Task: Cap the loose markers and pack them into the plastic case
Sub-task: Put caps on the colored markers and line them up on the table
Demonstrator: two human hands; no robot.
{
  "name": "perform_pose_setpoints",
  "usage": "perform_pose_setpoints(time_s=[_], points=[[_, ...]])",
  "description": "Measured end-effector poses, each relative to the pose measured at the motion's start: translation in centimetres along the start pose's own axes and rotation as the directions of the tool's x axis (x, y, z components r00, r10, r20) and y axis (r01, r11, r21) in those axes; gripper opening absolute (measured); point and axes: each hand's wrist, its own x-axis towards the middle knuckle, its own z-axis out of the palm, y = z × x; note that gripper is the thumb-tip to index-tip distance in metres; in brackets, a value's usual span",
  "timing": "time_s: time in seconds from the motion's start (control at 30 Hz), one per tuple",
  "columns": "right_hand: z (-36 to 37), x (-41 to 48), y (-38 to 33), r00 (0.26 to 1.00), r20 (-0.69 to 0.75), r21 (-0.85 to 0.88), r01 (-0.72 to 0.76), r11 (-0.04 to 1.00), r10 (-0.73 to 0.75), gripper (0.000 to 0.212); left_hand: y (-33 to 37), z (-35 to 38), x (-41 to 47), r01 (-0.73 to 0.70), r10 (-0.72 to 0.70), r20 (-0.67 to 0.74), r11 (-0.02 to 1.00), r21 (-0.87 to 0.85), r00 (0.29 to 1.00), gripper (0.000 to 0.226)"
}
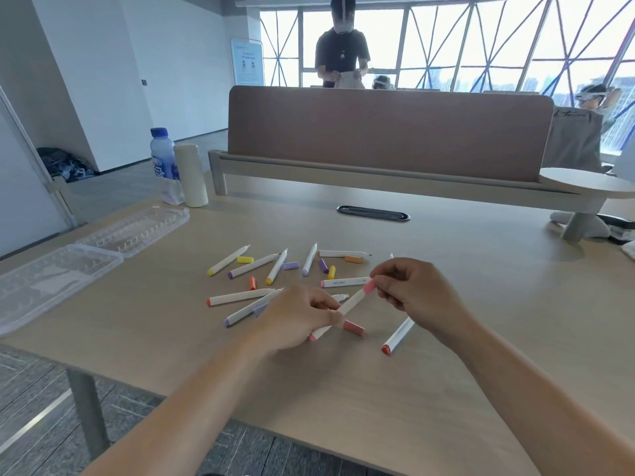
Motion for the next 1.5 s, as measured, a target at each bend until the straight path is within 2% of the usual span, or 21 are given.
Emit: perform_pose_setpoints(time_s=[0.23, 0.4, 0.6, 0.7, 0.87, 1.07, 1.2, 1.3, 1.5], points=[[0.7, -0.4, 0.0, 1.000, -0.009, 0.045, 0.015, 0.999, -0.015, 0.017, 0.5, 0.1, -0.1, -0.001, 0.001, -0.002, 0.998, 0.067, 1.000, 0.016], [1.6, -1.1, -0.3, 0.998, -0.063, 0.100, 0.036, 0.994, -0.029, 0.014, 0.6, 0.0, -0.6, 0.014, -0.013, 0.027, 0.999, -0.042, 1.000, 0.019], [1.1, -1.0, -0.7, 0.993, -0.112, 0.080, 0.047, 0.996, -0.038, 0.017, 1.2, 0.3, -0.8, 0.028, -0.025, 0.016, 0.977, -0.213, 1.000, 0.016], [0.8, -0.9, -0.5, 0.994, -0.108, 0.031, 0.026, 0.999, -0.022, 0.013, 1.4, 0.0, -1.1, -0.001, 0.003, 0.008, 0.974, -0.225, 1.000, 0.017], [-1.2, 0.1, 1.0, 0.985, -0.172, -0.120, -0.043, 0.992, 0.022, 0.009, 0.4, -0.7, -1.0, -0.019, -0.013, -0.132, 0.972, -0.234, 0.991, 0.017], [-1.9, 0.8, 2.9, 0.978, -0.187, -0.251, -0.134, 0.959, 0.088, 0.019, -0.2, -0.1, 0.0, 0.008, -0.027, -0.173, 0.994, -0.110, 0.985, 0.016], [-1.9, 1.1, 3.2, 0.972, -0.224, -0.388, -0.152, 0.909, 0.067, 0.021, -0.2, 0.2, 0.5, -0.007, 0.005, -0.213, 1.000, -0.009, 0.977, 0.019], [-1.5, 1.2, 3.3, 0.974, -0.224, -0.435, -0.140, 0.890, 0.044, 0.017, -0.6, 0.0, 1.0, 0.018, -0.007, -0.228, 0.999, 0.048, 0.974, 0.020], [0.4, 1.6, 3.2, 0.993, -0.115, -0.457, -0.050, 0.888, -0.004, 0.009, -1.7, -1.6, 1.4, 0.087, -0.051, -0.281, 0.989, 0.117, 0.958, 0.022]])
